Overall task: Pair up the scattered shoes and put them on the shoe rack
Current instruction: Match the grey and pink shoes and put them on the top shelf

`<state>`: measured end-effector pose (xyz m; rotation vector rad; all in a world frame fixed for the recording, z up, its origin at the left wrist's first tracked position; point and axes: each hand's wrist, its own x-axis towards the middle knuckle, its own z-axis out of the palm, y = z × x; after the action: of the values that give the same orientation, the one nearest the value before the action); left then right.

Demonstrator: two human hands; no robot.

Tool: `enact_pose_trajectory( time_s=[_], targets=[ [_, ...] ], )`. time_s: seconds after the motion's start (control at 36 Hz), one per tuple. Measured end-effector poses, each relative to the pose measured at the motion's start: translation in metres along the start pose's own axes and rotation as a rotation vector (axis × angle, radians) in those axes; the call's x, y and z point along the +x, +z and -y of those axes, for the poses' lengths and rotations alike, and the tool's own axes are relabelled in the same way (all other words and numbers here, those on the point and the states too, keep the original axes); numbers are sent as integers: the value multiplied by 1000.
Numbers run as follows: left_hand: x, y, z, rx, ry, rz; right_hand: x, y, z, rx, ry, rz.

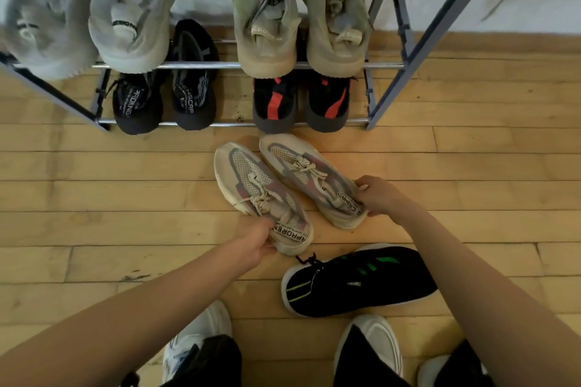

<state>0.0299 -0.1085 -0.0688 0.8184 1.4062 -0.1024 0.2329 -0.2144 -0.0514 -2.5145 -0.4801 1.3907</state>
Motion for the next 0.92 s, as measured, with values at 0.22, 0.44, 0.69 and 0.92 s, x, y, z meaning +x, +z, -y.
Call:
enact_pose_trajectory(
  time_s=[0.22,0.44,0.69,0.92],
  targets=[
    [-7,-38,-8,-47,33,-78,-10,4,3,80,28,214],
    [-24,-61,-18,15,93,60,-44,5,21,165,14,248],
    [-73,-82,-47,256,152,210,-91,-3,46,-117,-135,-42],
    [-129,-112,-74,374,281,233,-160,-35,66,-452,-227,-242]
  ],
)
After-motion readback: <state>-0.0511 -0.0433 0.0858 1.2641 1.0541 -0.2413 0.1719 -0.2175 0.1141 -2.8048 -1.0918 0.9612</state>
